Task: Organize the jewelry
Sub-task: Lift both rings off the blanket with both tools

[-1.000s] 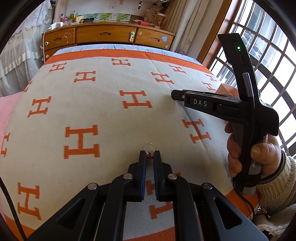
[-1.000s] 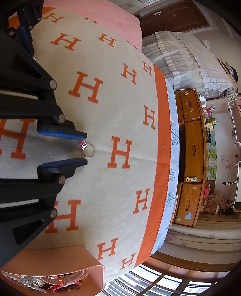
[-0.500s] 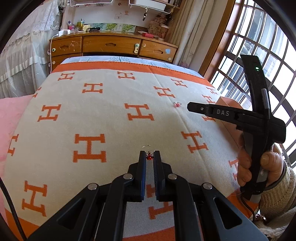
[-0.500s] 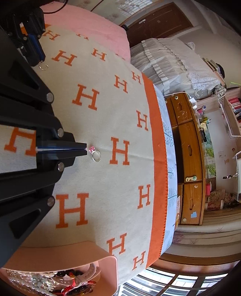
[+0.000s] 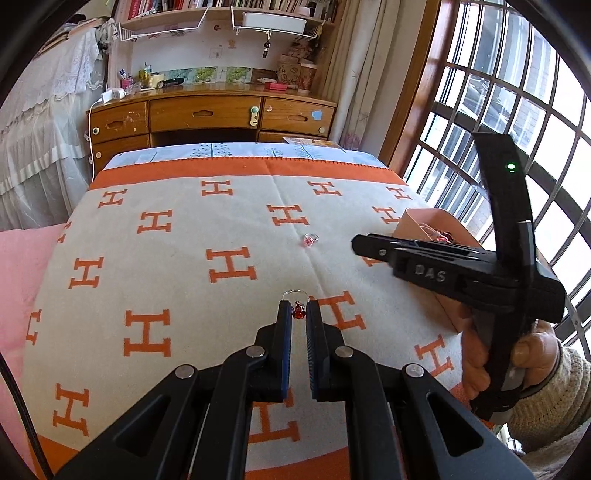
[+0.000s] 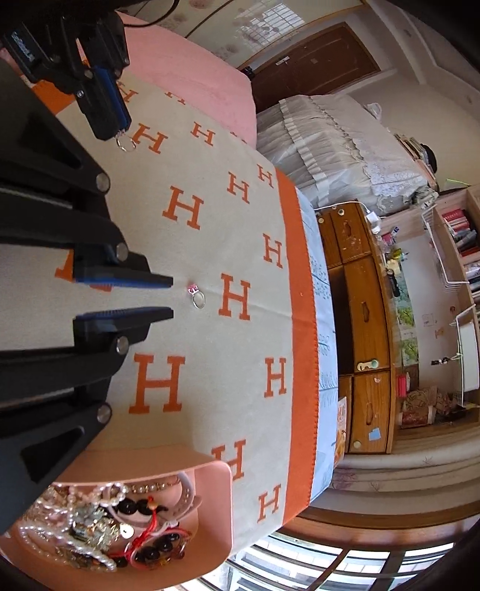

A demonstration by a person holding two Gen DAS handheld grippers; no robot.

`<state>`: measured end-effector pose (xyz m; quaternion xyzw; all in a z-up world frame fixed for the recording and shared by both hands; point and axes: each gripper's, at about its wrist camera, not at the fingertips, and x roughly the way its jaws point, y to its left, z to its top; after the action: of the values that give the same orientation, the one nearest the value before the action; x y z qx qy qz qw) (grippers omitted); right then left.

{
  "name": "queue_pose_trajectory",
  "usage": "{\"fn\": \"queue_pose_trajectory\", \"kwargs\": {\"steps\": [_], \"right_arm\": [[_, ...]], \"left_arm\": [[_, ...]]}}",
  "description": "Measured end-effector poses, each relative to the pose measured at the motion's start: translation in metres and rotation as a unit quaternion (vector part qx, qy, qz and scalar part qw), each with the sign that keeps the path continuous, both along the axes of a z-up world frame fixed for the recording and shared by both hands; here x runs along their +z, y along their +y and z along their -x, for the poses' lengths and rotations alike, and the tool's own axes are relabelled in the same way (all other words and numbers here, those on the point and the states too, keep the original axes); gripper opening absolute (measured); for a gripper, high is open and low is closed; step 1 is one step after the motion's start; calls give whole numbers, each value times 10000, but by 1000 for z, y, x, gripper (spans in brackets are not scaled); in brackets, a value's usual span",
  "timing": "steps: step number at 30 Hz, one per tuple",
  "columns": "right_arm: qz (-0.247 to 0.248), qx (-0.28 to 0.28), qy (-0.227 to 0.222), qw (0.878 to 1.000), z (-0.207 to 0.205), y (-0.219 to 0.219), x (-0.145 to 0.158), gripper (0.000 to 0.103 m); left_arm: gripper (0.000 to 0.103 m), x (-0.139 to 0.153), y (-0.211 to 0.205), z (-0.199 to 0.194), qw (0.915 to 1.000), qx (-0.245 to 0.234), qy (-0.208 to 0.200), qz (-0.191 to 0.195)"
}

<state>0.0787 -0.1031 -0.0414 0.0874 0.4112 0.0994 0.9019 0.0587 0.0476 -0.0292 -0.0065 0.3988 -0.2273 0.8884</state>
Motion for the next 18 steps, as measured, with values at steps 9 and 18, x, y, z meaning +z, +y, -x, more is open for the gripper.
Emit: {"fn": "queue_pose_trajectory", "kwargs": {"steps": [9,18], "right_arm": [[60,-122,360,9993,-37,23,-32,26],[966,-235,206,9948,-53,46,-32,9]], "left_arm": [[6,-3,14,3,9999,141,71,26],[6,-16,27,-4,9992,171,261,242]]}}
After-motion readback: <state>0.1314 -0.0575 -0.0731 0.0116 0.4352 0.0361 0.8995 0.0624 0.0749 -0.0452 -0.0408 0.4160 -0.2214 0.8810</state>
